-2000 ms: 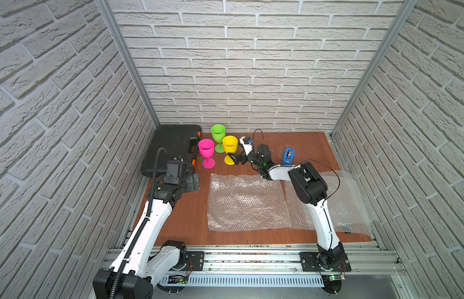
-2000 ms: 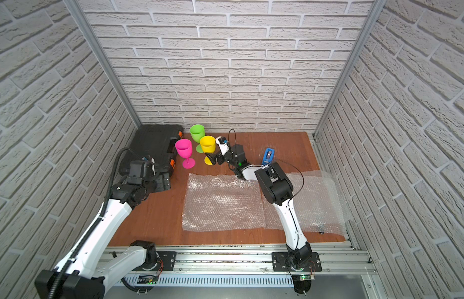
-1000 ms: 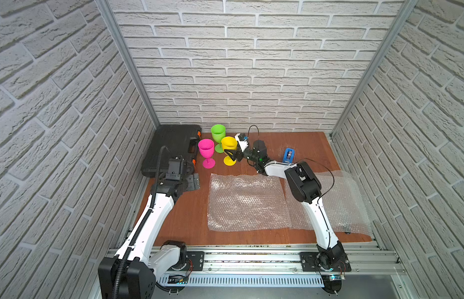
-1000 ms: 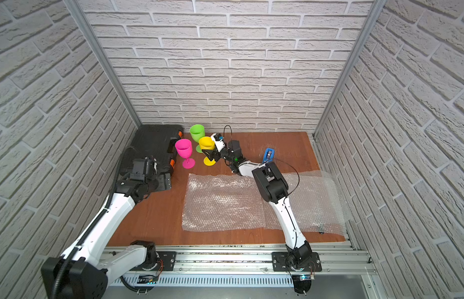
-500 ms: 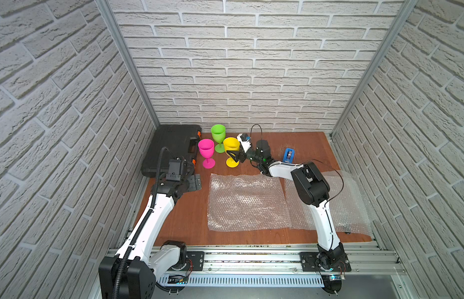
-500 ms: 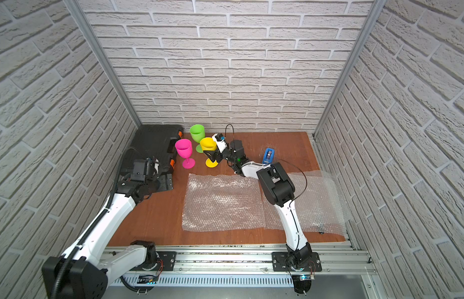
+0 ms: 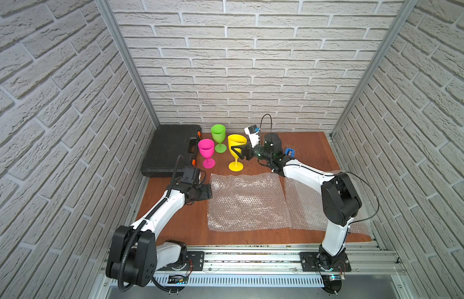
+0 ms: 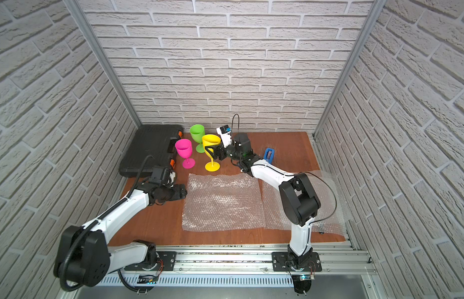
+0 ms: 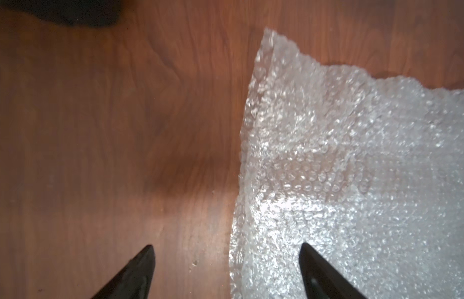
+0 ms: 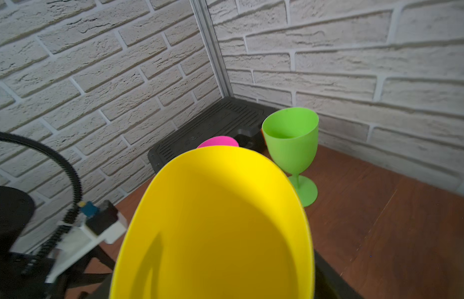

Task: Wrap wine glasses in bubble wrap
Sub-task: Pick up the wine glass at the center of the board, then place the wine glass on the bubble wrap.

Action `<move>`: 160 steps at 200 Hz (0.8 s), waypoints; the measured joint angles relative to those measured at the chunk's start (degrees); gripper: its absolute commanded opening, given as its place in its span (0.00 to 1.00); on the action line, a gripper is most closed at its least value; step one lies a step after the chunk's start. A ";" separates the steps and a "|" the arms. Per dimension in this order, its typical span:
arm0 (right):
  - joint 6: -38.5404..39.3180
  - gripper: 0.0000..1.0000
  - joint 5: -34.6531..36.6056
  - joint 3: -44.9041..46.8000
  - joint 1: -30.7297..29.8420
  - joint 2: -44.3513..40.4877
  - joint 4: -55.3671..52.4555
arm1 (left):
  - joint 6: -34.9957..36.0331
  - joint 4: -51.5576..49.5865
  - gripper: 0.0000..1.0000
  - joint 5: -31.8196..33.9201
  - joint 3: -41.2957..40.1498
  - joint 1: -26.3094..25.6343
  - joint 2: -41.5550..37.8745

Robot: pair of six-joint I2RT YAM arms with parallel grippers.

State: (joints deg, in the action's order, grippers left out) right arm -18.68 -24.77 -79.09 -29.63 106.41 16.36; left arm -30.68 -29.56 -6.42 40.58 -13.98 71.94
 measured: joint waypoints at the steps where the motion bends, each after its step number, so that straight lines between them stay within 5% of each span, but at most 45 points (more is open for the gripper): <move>1: -0.31 0.75 0.00 0.02 -0.11 -0.11 -0.55 | -0.04 0.04 0.77 -0.04 -0.07 -0.02 0.11; 93: -22.51 0.68 -3.02 -1.42 -6.16 0.48 -31.39 | -3.06 4.57 0.35 -4.74 -3.26 -2.23 7.32; 160: -30.34 0.67 -6.40 -3.54 -9.68 6.84 -39.67 | -2.91 7.28 0.08 -6.54 -4.42 -2.23 8.15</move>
State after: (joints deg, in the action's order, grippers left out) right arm -49.01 -31.18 -82.63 -39.31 113.25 -23.31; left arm -33.58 -22.28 -12.95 36.16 -16.21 80.09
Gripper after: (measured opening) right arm 0.723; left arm 0.113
